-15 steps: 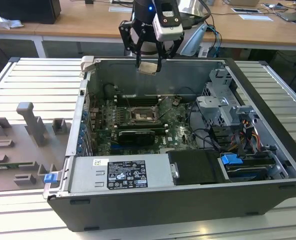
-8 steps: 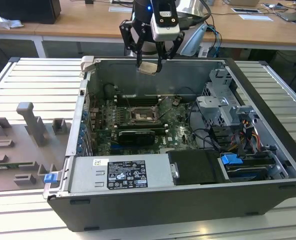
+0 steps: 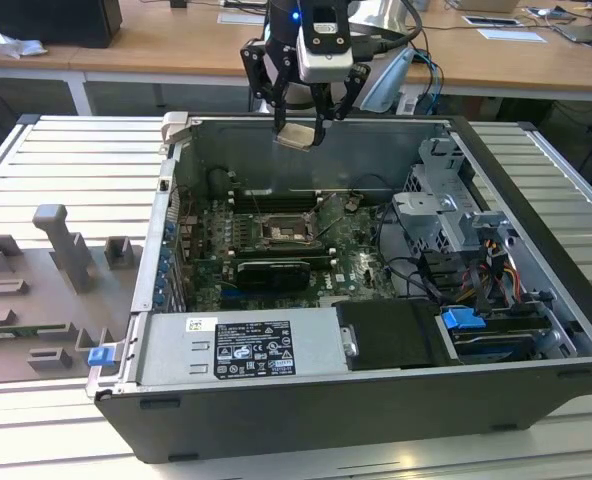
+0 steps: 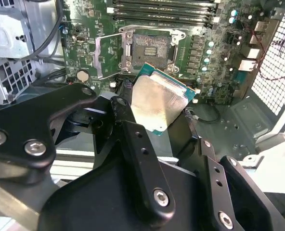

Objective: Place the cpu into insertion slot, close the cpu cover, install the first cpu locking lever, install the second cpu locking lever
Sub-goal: 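Place the cpu into insertion slot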

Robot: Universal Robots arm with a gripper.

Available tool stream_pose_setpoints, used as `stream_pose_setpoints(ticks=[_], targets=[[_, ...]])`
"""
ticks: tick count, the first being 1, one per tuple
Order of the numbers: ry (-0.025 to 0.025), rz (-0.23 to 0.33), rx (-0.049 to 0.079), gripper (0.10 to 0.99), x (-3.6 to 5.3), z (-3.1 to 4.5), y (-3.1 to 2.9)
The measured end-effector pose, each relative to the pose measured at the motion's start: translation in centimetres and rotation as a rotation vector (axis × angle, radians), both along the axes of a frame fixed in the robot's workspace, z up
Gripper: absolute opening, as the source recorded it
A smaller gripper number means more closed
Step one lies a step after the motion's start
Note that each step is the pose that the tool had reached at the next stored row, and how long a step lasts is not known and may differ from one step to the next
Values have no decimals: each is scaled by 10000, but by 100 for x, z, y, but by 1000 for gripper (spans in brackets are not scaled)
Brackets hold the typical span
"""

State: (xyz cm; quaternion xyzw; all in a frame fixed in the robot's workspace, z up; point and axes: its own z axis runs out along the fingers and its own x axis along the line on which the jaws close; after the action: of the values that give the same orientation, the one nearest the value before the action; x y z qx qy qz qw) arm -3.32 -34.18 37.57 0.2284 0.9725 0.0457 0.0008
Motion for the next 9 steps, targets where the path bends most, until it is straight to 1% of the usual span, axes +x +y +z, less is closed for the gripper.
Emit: stream_pose_setpoints(ticks=[5,9], targets=[[1,-514,0,541,0,0,0],[1,-754,0,541,0,-1,0]])
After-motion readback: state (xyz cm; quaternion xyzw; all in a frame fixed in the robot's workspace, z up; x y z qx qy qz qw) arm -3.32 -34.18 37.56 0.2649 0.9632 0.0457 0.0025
